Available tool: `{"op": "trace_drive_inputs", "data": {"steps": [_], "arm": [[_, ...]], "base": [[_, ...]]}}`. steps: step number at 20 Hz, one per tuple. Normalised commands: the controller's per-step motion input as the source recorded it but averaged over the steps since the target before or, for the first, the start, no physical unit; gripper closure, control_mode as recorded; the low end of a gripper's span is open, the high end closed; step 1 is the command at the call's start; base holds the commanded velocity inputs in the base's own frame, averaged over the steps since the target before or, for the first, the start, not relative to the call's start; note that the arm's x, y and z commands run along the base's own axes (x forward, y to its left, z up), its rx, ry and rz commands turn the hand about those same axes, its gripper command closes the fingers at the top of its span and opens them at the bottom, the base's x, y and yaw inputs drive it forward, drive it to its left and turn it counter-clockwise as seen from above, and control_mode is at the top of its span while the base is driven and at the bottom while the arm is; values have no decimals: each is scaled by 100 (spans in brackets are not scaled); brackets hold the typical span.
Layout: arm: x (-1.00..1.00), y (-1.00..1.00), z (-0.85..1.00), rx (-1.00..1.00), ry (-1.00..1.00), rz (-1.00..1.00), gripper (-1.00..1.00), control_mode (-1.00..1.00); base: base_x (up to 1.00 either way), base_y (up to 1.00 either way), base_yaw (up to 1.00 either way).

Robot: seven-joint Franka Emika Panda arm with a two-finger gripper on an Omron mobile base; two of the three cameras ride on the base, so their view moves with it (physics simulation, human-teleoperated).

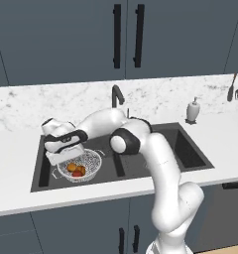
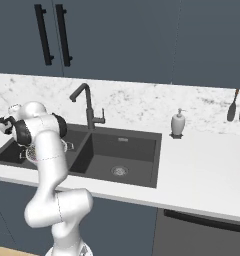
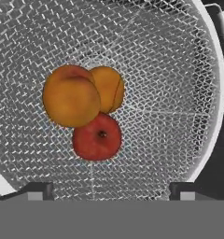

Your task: Put the colander in the sink, put the peach, peach, apple in the colander, and turn on the sink faucet and pour water over the colander.

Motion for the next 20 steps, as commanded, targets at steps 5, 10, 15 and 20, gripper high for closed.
{"op": "trace_drive_inputs", "data": {"steps": [5,10,15,20], "arm": [[-66,-30,54,8,-11,0,-100,-100],[-60,-23,64,0,-1,0,-100,-100],[-61,-24,55,0,-7,0,-100,-100],[-51,-20,42,0,-2,7,-100,-100]], "base": [[0,0,0],[0,0,0],[0,0,0],[0,0,0]]}}
